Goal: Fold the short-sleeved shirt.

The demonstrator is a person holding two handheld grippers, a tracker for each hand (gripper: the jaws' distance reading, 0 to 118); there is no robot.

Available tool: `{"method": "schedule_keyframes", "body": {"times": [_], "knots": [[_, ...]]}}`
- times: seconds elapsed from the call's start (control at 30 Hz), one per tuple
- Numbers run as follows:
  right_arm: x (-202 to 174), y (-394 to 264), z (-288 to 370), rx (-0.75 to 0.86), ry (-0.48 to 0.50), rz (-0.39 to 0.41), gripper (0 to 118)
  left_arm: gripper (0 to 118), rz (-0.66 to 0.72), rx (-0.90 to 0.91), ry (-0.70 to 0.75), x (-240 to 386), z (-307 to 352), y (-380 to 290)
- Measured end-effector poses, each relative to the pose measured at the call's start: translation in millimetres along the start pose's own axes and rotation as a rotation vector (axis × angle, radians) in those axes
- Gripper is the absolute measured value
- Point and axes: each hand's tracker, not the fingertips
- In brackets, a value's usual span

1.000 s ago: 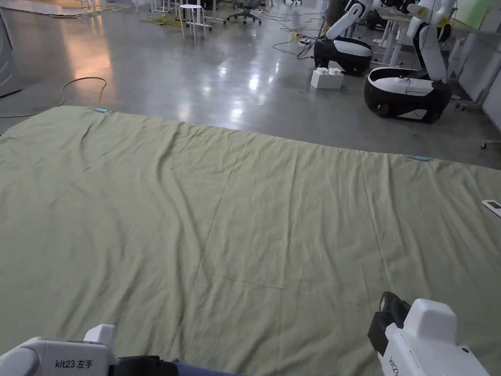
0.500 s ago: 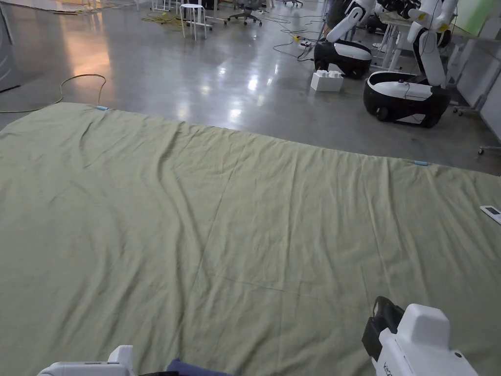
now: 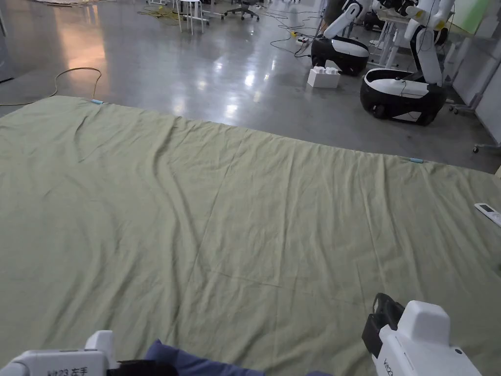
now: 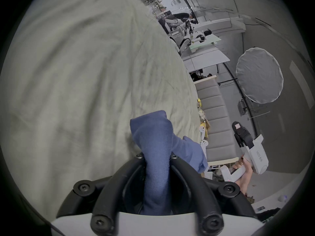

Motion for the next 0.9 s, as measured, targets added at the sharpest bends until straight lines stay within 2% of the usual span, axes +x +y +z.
{"method": "schedule_keyframes", "body": {"times": [0.1,0.27,0.37,0.43,0.9], "knots": [[1.2,0.7,-0.4,0.002,-0.003,0.002,1,17,-0.029,0.032,0.072,1.6,29.6,16.0],[-0.6,0.4,-3.0,0.001,0.004,-0.001,1,17,-0.141,0.082,0.304,19.6,76.7,35.6],[-5.3,-0.5,-5.6,-0.002,0.014,-0.003,1,17,-0.229,0.088,0.484,50.6,81.9,33.1],[-8.1,-1.3,-7.5,-0.004,0.023,-0.007,1,17,-0.275,0.084,0.539,68.1,79.4,28.5],[-13.7,-5.5,-9.3,-0.012,0.047,-0.022,1,17,-0.352,0.043,0.455,171.3,35.8,-8.4]]}}
